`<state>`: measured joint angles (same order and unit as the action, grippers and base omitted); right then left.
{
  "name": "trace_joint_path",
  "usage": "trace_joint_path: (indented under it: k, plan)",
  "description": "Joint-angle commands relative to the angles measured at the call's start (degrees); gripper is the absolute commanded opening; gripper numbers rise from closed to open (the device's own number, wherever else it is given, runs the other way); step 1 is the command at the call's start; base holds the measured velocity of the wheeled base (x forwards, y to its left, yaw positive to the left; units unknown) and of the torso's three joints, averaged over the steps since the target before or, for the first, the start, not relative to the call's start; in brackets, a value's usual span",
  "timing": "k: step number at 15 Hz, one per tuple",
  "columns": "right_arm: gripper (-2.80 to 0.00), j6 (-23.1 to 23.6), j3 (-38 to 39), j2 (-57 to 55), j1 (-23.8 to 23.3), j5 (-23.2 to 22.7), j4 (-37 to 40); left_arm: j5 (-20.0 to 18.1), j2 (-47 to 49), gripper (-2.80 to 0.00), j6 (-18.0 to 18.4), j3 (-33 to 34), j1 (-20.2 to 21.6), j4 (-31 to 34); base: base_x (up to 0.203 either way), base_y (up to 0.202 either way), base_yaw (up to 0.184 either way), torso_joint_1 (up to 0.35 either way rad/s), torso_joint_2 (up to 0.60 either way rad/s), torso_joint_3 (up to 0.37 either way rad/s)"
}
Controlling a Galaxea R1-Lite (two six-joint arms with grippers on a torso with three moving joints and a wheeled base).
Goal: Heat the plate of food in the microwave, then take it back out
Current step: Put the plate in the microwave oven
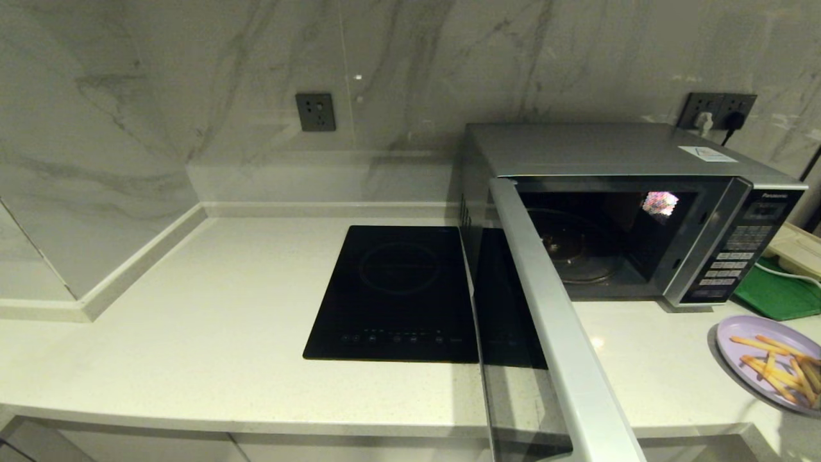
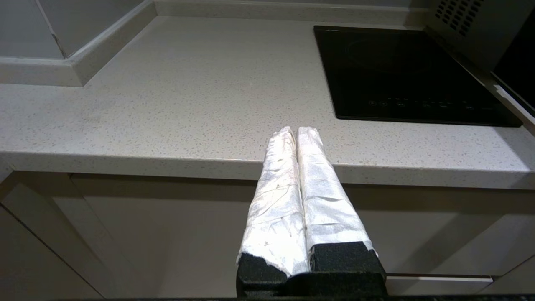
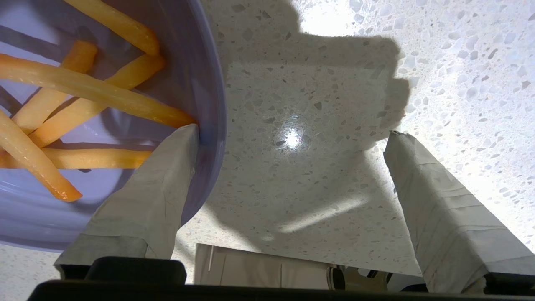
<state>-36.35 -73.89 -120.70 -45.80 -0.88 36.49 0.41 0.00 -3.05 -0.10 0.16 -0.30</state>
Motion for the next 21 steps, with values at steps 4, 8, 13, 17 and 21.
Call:
trace_joint_path:
  k: [4,8,13,17,21]
  plan:
    - [0.00,-0.3,0.0,0.3,0.0,-0.2,0.0,0.0,0.0,-2.80,0.0,0.0,0.0,0.0,0.000,0.000,0.000,0.000,0.00,0.000]
    - [0.00,-0.3,0.0,0.4,0.0,-0.4,0.0,0.0,0.0,-2.80,0.0,0.0,0.0,0.0,0.000,0.000,0.000,0.000,0.00,0.000]
    - [0.00,-0.3,0.3,0.4,0.0,-2.0,-1.7,0.0,0.0,-2.80,0.0,0.0,0.0,0.0,0.000,0.000,0.000,0.000,0.00,0.000]
    - [-2.80,-0.2,0.3,0.3,0.0,-3.3,-1.8,0.0,0.0,-2.80,0.0,0.0,0.0,0.0,0.000,0.000,0.000,0.000,0.00,0.000]
    - [-2.80,-0.2,0.6,0.2,0.0,-3.3,-1.8,0.0,0.0,-2.80,0.0,0.0,0.0,0.0,0.000,0.000,0.000,0.000,0.00,0.000]
